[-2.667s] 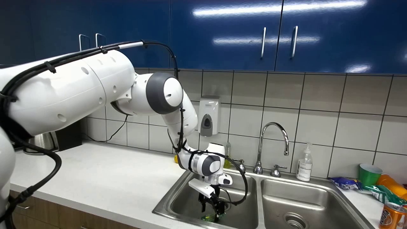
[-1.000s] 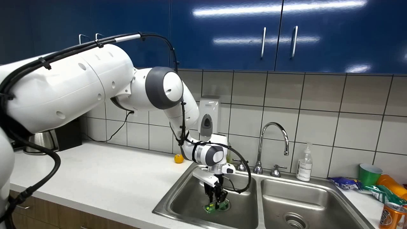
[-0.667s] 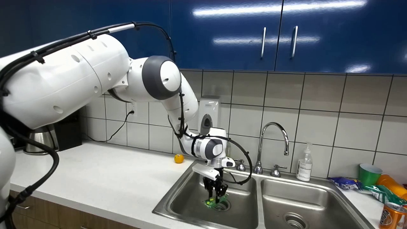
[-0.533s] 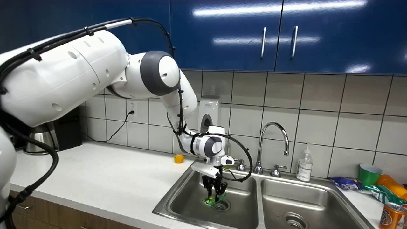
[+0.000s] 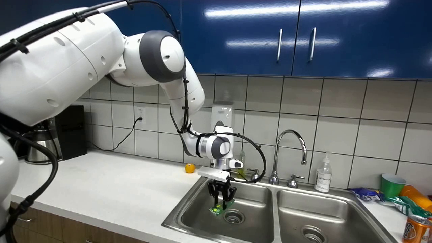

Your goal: Move the green object to the counter

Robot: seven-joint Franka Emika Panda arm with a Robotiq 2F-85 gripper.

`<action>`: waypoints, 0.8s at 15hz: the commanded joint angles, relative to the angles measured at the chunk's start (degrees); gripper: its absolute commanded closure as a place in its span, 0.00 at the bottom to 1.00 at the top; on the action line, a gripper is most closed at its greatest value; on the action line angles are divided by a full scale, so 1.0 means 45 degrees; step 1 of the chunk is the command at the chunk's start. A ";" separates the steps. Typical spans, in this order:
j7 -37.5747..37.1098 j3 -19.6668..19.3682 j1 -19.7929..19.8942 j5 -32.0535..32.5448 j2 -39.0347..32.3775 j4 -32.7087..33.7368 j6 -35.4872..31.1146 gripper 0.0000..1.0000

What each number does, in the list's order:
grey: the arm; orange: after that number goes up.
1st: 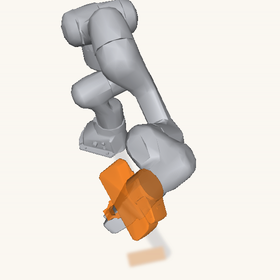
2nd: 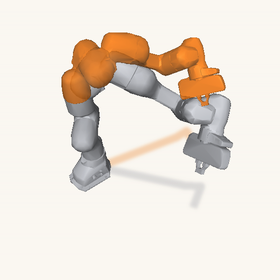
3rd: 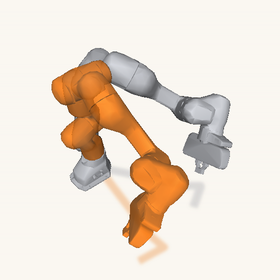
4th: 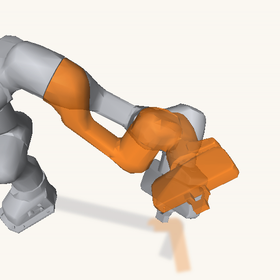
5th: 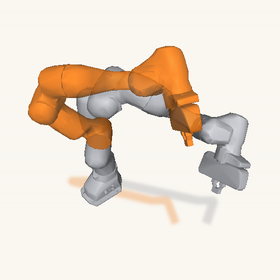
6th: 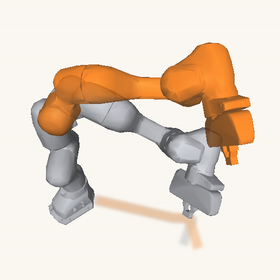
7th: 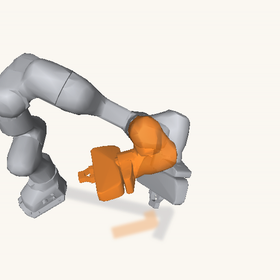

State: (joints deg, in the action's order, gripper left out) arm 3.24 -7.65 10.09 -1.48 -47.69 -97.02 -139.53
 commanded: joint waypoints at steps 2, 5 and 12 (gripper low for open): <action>0.0645 0.0222 -0.0085 0.0515 0.1797 -0.2012 -0.0094 0.82; 0.0985 0.0341 -0.0174 0.0737 0.2488 -0.2821 -0.0070 0.82; 0.1505 0.0585 -0.0685 0.1452 0.3871 -0.4661 -0.0328 0.82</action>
State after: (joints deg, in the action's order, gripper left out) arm 8.49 -5.73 7.62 3.01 -34.97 -112.54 -139.77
